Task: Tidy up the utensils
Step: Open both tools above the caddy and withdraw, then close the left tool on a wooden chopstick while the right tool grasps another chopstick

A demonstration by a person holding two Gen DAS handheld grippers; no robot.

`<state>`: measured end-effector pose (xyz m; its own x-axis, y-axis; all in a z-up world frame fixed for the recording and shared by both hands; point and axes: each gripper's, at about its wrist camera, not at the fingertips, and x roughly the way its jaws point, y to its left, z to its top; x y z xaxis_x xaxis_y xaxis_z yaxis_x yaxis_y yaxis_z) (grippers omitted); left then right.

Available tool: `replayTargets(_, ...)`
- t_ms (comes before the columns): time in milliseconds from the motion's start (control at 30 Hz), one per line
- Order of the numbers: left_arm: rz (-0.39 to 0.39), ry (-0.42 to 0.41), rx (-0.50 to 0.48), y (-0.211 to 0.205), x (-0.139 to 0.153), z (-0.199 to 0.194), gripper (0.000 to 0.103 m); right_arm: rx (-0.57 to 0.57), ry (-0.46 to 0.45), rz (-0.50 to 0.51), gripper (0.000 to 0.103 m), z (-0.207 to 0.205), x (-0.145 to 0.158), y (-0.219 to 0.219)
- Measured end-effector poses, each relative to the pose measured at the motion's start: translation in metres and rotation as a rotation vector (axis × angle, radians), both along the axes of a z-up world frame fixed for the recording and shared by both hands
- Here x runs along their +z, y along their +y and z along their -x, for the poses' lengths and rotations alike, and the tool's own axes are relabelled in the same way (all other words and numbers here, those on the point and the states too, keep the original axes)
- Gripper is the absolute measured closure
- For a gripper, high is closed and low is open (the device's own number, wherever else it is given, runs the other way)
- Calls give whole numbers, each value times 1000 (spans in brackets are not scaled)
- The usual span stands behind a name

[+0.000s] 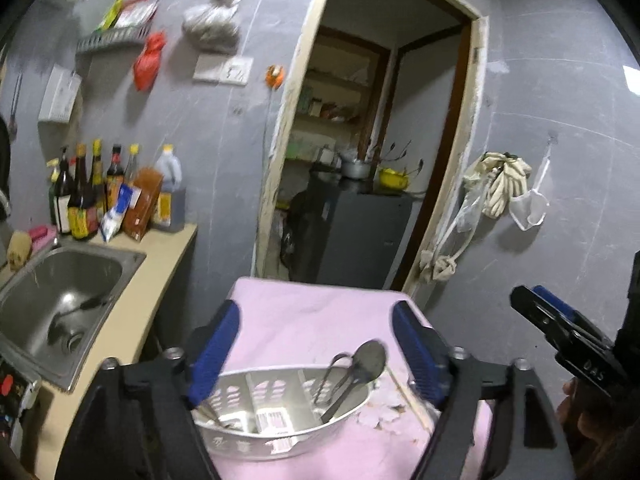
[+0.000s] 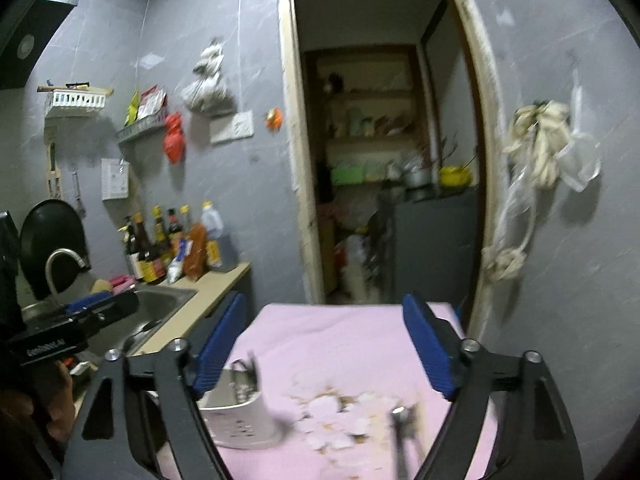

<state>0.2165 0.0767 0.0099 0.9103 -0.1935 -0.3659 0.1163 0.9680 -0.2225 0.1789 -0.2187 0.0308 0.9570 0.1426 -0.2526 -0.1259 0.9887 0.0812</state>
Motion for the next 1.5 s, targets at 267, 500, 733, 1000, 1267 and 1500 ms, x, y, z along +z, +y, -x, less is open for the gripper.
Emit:
replayTargets(267,-36,-113,4,-56,12,9,1,-90,-34,60,5,10,14,-50)
replayTargets(500,-67,-102,-17,-106,-3,1,1,-110,11,71,4,-6,-3,-103)
replayTargets(733,-101,-35,-32,-156,-35,-11,1,-108,112,64,4,-39,-46,-151)
replayTargets(1000,-139,64,-47,-195,-84,-34,1,-36,247,13,4,-78,-114,-177)
replayTargets(1267,-162,188,-25,-203,-135,-72,1,57,375,-51,12,-123,-185,-171)
replayTargets(1500,-164,293,-71,-208,-167,-105,34,176,474,-41,34,-155,-224,-144)
